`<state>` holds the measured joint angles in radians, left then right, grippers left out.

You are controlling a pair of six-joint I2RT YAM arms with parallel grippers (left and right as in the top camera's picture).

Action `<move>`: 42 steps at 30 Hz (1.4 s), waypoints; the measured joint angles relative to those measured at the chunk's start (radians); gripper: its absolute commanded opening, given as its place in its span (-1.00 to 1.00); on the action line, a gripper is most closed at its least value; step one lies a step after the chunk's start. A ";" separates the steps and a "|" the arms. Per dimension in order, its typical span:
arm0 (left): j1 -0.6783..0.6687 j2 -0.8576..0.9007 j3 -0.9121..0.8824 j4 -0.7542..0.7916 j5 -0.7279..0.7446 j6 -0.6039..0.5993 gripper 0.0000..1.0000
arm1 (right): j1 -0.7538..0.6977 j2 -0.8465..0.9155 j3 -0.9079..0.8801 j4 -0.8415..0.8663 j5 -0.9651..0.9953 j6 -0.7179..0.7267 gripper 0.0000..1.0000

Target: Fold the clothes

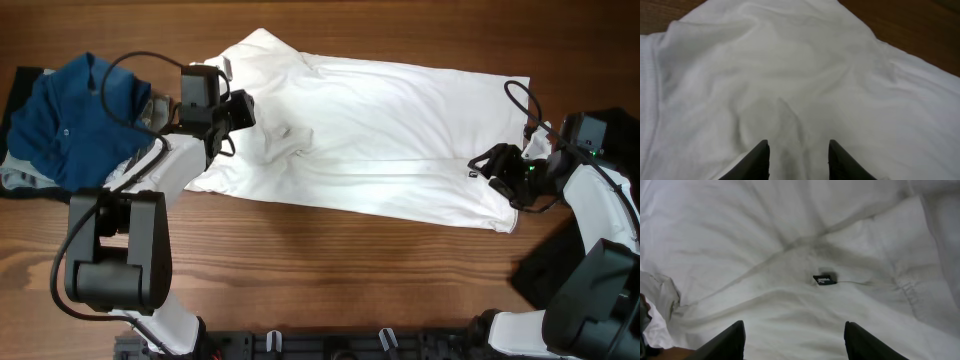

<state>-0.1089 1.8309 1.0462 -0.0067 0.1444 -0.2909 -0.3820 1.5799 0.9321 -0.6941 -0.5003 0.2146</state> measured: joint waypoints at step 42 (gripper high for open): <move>0.008 0.075 0.042 0.113 -0.001 0.034 -0.29 | 0.000 0.000 0.000 0.014 0.004 0.000 0.34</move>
<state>-0.1009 1.9060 1.0878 0.1059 0.1432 -0.2573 -0.3820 1.5799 0.9321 -0.6804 -0.4961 0.2150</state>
